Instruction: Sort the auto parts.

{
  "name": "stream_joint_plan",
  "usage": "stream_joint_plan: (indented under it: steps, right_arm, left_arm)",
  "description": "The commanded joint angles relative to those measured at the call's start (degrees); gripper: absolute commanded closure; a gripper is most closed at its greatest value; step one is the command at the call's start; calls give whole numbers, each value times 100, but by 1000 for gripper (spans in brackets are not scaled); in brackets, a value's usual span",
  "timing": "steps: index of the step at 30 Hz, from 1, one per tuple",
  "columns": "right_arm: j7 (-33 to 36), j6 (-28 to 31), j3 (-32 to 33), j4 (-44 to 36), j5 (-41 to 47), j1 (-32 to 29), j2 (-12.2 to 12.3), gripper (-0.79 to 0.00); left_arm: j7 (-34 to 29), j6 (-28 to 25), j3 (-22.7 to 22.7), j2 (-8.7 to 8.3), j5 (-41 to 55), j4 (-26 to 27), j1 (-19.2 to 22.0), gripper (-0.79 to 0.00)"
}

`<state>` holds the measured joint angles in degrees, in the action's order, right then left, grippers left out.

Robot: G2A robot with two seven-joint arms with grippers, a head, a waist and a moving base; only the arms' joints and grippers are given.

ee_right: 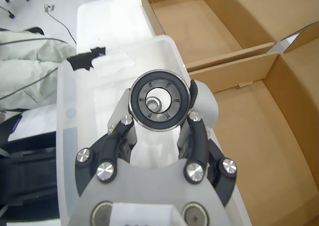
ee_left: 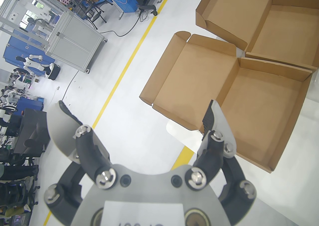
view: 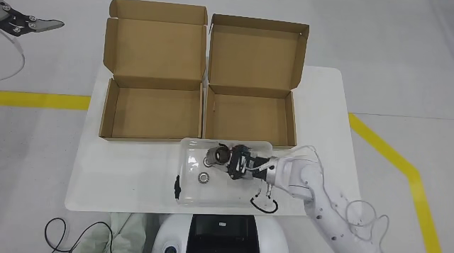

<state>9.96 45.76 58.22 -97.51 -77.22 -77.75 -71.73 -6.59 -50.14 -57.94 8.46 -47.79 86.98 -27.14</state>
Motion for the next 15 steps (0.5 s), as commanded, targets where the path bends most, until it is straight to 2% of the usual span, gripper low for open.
stream_joint_plan:
  steps: [1, 8, 15]
  right_arm:
    - [-232, 81, -56, 59, -1, 74, -5, 0]
    - [-1041, 216, -335, 138, 96, 467, -70, 0]
    - [-1950, -12, -494, 233, 101, 887, -159, 0]
  left_arm:
    - [0, 0, 0, 0, 0, 0, 0, -785]
    - [0, 0, 0, 0, 0, 0, 0, -785]
    - [0, 0, 0, 0, 0, 0, 0, -785]
